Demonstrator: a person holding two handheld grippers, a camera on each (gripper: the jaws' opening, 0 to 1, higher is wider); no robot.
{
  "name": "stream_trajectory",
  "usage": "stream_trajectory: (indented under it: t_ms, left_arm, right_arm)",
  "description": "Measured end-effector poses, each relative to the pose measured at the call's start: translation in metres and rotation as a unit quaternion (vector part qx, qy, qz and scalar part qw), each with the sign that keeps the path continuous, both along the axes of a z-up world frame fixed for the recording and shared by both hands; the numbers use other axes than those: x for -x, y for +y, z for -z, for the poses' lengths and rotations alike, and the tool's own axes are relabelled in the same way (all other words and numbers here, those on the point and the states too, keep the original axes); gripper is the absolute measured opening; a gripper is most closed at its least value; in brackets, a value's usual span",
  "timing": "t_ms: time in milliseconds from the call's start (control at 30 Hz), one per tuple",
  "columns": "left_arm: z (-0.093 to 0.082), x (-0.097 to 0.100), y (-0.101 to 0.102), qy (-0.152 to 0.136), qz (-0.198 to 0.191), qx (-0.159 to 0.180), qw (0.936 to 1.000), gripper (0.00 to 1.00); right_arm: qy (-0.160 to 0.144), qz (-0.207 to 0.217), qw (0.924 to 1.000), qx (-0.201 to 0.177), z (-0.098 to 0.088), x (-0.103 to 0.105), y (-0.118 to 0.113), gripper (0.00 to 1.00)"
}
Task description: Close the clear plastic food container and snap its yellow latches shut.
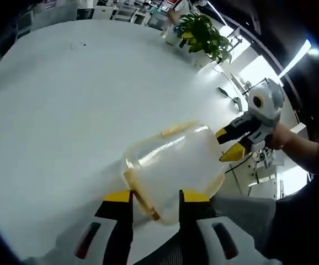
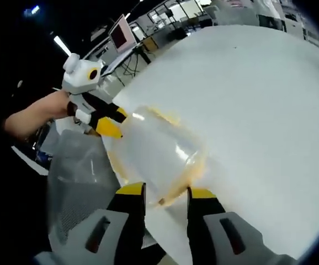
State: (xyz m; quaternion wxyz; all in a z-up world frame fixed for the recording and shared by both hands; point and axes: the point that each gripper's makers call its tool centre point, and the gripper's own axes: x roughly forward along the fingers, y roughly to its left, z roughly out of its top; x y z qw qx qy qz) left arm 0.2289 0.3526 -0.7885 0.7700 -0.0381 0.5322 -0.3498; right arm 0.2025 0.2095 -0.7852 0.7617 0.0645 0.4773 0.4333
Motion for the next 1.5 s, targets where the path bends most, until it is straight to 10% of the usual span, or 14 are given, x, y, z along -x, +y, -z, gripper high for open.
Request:
stream_trajectory:
  t_ms: [233,667,1067,1500]
  left_arm:
    - [0.001,0.006,0.002,0.008,-0.057,0.025,0.998,0.25]
    - [-0.003,0.004,0.001,-0.037,-0.031,0.01,0.9988,0.26]
    - [-0.011,-0.003,0.001,-0.114,0.055,-0.064,0.9899,0.32]
    - [-0.023,-0.011,-0.009,-0.228,0.195,-0.132,0.9446,0.35]
  right_arm:
    - [0.004,0.016,0.9998,-0.006,0.0,-0.004,0.002,0.26]
    - [0.018,0.02,0.9996,0.013,-0.001,-0.004,0.003,0.28]
    - [-0.126,-0.06,0.9825,0.123,-0.008,-0.017,0.002,0.4]
    - [-0.236,-0.167,0.9467,0.142,-0.016,-0.022,0.024,0.44]
